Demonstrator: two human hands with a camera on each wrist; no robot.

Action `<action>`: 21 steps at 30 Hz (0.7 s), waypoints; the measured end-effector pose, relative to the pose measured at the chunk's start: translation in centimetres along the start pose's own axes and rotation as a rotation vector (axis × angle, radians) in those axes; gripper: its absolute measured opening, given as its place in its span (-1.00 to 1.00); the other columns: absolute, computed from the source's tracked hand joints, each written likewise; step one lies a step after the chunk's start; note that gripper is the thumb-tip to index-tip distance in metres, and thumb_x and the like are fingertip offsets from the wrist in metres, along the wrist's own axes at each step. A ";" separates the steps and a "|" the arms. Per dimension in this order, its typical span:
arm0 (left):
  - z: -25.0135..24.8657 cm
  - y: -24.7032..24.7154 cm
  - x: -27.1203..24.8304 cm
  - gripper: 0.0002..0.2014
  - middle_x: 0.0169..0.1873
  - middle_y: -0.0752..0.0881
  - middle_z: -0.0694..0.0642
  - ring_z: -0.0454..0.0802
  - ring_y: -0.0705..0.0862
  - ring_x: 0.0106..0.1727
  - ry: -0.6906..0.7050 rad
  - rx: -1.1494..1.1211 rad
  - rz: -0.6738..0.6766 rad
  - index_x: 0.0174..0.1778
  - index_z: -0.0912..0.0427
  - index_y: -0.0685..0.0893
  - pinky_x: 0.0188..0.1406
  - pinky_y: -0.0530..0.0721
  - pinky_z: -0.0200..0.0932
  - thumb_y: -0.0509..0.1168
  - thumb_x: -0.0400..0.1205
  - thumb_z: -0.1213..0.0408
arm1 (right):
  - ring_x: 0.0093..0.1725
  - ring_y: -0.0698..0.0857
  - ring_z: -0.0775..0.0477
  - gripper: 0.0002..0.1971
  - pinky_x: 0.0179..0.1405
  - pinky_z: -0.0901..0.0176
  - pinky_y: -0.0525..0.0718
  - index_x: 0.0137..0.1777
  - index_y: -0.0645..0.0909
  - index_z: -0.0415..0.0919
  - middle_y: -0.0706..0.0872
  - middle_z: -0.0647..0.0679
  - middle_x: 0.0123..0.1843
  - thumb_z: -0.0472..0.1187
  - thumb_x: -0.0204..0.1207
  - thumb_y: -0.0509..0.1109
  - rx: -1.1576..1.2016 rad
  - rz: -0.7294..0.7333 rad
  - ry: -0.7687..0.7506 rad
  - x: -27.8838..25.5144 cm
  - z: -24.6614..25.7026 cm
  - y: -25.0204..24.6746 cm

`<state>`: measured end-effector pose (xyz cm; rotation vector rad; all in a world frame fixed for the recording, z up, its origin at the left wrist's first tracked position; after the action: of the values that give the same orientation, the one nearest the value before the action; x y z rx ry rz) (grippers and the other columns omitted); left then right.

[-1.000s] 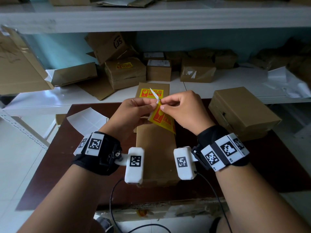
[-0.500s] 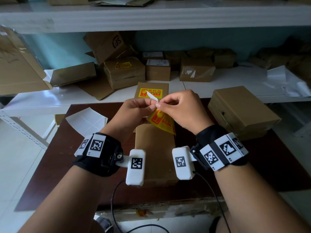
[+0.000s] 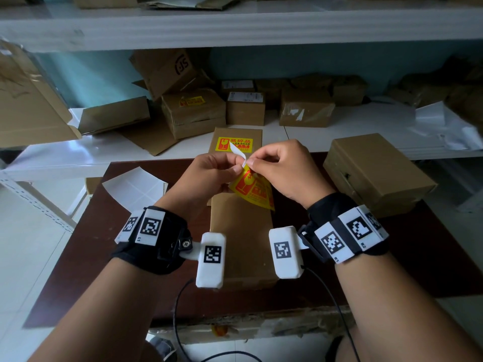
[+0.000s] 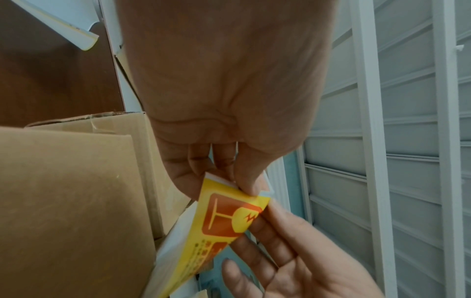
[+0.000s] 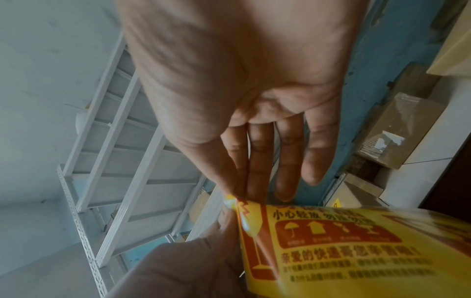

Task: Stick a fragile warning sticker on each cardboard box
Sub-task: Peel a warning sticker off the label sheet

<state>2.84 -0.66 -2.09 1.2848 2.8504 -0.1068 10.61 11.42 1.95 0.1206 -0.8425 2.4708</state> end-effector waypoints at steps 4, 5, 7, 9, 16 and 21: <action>0.1 0.0 0.1 -0.82 -0.11 0.76 0.21 0.14 0.70 -0.03 -0.003 -0.003 0.022 -0.10 0.17 0.74 0.16 0.64 0.19 0.26 0.72 0.43 | -0.09 0.75 0.19 -0.89 -0.11 0.26 0.65 -0.15 0.84 0.01 0.81 0.17 -0.18 -0.04 0.54 0.50 0.006 -0.003 0.000 0.1 0.0 0.0; 0.2 0.1 0.1 -0.82 -0.12 0.76 0.19 0.12 0.71 -0.04 -0.007 -0.002 0.029 -0.10 0.17 0.73 0.14 0.65 0.15 0.25 0.73 0.43 | -0.09 0.75 0.19 -0.88 -0.12 0.26 0.64 -0.16 0.84 0.00 0.81 0.17 -0.18 -0.04 0.53 0.50 0.008 -0.007 0.000 0.1 0.0 0.0; 0.3 0.3 0.2 -0.81 -0.14 0.76 0.16 0.10 0.72 -0.06 -0.017 -0.009 0.047 -0.10 0.16 0.71 0.11 0.66 0.11 0.23 0.74 0.43 | -0.10 0.75 0.18 -0.87 -0.10 0.24 0.68 -0.16 0.84 -0.03 0.81 0.15 -0.18 -0.03 0.53 0.50 0.010 -0.012 -0.002 0.1 0.0 0.1; 0.3 0.5 0.2 -0.81 -0.14 0.75 0.15 0.11 0.71 -0.05 -0.026 -0.017 0.063 -0.10 0.15 0.70 0.12 0.62 0.12 0.22 0.74 0.42 | -0.10 0.75 0.18 -0.86 -0.07 0.20 0.71 -0.16 0.84 -0.04 0.82 0.14 -0.18 -0.02 0.52 0.50 0.013 -0.013 -0.001 0.1 -0.1 0.2; 0.5 0.9 0.1 -0.88 -0.19 0.72 0.14 0.03 0.70 -0.16 -0.061 -0.057 0.089 0.00 0.15 0.69 0.06 0.57 0.05 0.27 0.65 0.25 | -0.14 0.74 0.21 -0.88 -0.14 0.24 0.68 -0.19 0.80 -0.02 0.80 0.16 -0.21 -0.07 0.55 0.48 -0.013 -0.031 -0.021 0.3 -0.2 0.3; 0.3 0.7 0.0 -0.83 -0.19 0.76 0.11 0.05 0.74 -0.13 -0.062 -0.044 0.056 0.03 0.19 0.69 0.00 0.62 -0.03 0.23 0.75 0.21 | -0.18 0.73 0.24 -0.88 -0.19 0.28 0.68 -0.20 0.79 0.01 0.78 0.18 -0.25 -0.11 0.55 0.47 -0.051 -0.025 -0.057 0.2 0.1 0.5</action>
<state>3.33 -0.19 -2.42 1.3280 2.7462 -0.0814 10.20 11.09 1.82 0.1829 -0.9214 2.4305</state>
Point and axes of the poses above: each hand's wrist, its own x-axis towards the middle knuckle, its own y-axis out of the palm, z = x × y, the point moved 10 cm from there along x, towards the middle knuckle
